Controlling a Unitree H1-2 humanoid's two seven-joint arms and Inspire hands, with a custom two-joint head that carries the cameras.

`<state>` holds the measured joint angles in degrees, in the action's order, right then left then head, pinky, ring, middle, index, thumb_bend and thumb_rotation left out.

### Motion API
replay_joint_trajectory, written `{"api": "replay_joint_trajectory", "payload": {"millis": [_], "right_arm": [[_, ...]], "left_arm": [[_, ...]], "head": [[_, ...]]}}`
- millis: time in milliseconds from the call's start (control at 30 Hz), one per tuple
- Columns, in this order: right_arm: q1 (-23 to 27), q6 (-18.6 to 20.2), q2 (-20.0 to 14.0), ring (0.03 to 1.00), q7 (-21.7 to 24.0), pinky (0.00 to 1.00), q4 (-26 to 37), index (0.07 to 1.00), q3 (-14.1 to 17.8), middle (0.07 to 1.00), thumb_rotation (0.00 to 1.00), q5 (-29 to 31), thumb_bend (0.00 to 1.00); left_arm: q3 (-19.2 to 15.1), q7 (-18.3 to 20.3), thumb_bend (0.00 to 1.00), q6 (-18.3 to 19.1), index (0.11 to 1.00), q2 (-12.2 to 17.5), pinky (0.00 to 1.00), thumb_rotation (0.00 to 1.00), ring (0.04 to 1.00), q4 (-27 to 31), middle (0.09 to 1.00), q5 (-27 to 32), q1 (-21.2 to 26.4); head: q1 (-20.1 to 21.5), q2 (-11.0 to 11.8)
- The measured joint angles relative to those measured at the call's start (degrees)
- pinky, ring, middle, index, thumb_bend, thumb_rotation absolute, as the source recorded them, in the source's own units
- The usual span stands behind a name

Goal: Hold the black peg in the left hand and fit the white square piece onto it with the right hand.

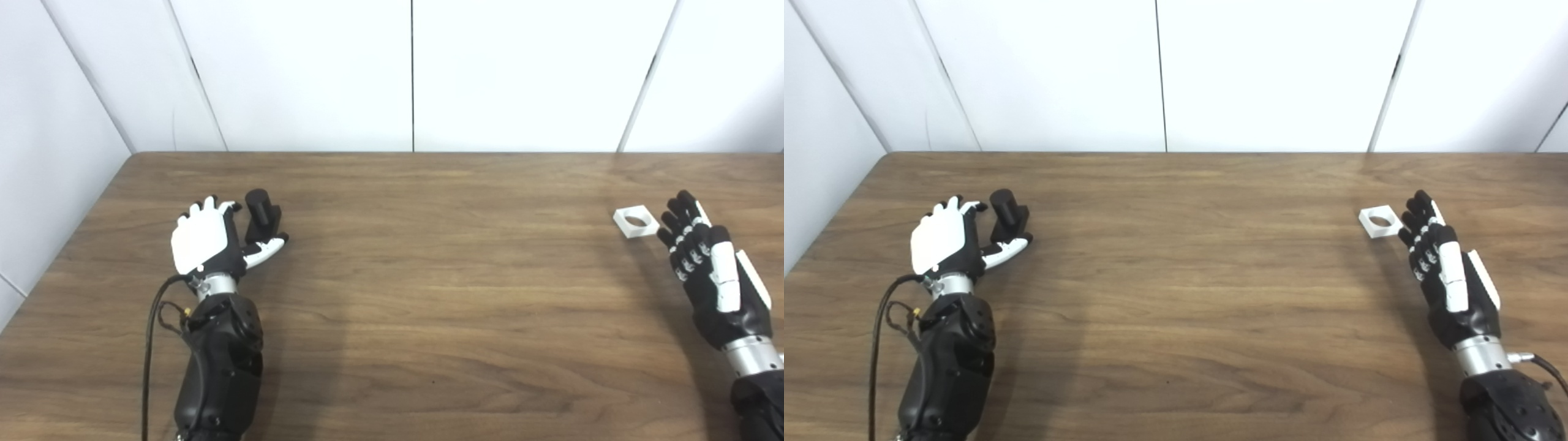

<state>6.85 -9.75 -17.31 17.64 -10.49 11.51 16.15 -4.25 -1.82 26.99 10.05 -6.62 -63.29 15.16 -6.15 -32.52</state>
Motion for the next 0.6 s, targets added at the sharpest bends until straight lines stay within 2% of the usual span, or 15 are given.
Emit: {"api": "replay_joint_trajectory", "payload": {"millis": [167, 600], "right_arm": [[0.0, 0.0, 0.0, 1.000, 0.0, 1.00, 0.0, 1.000, 0.1, 1.000, 1.00, 0.0, 0.55], [0.0, -0.2, 0.0, 1.000, -0.1, 1.00, -0.1, 1.000, 0.1, 1.000, 1.00, 0.0, 0.56]], "left_arm": [[0.2, 0.2, 0.76, 0.0, 0.795, 0.4, 1.00, 0.49, 1.000, -2.9, 0.965, -0.5, 1.3], [2.2, 0.9, 0.74, 0.0, 0.793, 1.8, 1.00, 0.52, 1.000, -6.7, 0.962, -2.0, 3.3]], "head": [[0.0, 0.1], [0.2, 0.2]]}}
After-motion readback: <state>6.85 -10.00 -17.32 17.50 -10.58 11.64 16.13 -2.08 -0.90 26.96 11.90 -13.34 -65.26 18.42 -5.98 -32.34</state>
